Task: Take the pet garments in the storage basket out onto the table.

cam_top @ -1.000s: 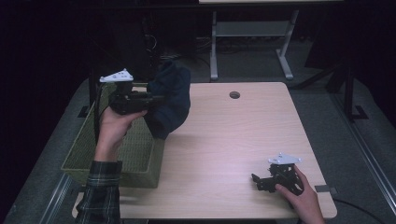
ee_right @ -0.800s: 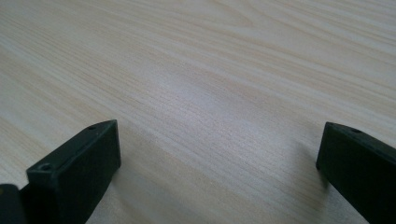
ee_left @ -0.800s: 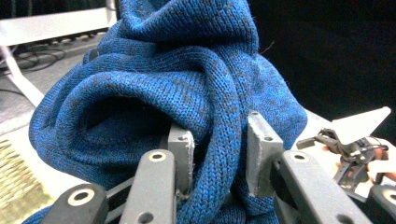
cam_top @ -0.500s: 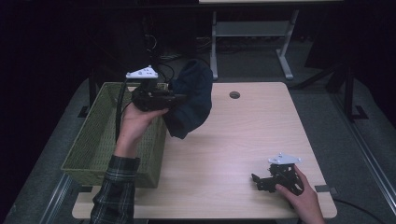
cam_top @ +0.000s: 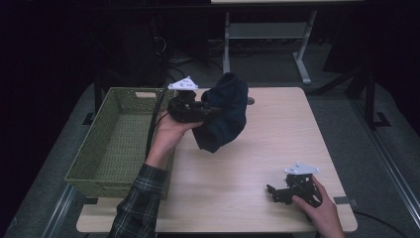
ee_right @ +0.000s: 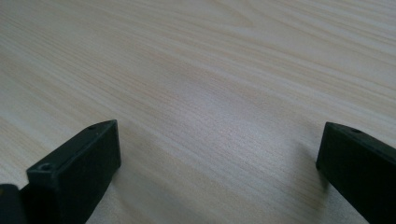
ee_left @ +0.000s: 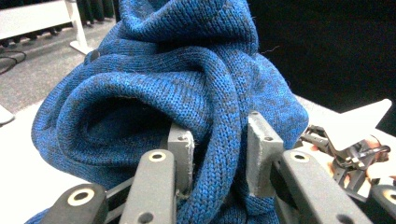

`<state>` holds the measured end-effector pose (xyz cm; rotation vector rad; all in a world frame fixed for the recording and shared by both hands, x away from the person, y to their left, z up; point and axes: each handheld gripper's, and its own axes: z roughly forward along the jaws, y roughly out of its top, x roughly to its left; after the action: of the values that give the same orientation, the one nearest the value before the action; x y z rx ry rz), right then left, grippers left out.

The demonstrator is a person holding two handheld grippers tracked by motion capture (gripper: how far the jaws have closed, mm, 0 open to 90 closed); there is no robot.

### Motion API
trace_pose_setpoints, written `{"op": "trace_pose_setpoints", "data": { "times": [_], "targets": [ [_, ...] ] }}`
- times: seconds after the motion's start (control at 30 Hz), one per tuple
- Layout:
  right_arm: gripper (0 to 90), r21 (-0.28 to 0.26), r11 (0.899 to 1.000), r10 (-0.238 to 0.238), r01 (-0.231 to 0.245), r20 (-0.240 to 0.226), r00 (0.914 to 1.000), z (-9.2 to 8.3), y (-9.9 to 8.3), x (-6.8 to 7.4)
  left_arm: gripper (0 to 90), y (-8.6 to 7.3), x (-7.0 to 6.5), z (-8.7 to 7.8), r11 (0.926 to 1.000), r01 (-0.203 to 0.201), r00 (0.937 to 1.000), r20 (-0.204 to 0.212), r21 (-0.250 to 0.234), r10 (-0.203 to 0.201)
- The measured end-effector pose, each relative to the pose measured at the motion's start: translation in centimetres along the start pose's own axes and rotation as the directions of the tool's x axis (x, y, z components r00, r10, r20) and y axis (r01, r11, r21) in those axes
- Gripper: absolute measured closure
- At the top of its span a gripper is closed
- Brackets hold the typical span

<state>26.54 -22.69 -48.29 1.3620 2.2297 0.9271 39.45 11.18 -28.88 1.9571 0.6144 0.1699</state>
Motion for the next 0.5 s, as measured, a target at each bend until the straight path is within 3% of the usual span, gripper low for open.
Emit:
{"op": "trace_pose_setpoints", "data": {
  "times": [0.5],
  "targets": [
    [0.0,-0.002,1.0,-0.002,0.002,0.0,1.0,0.0,0.0,0.0,67.5,-1.5,-1.8,7.1,0.9968,-0.02,0.9992,0.035,0.078,0.018]
  ]
}}
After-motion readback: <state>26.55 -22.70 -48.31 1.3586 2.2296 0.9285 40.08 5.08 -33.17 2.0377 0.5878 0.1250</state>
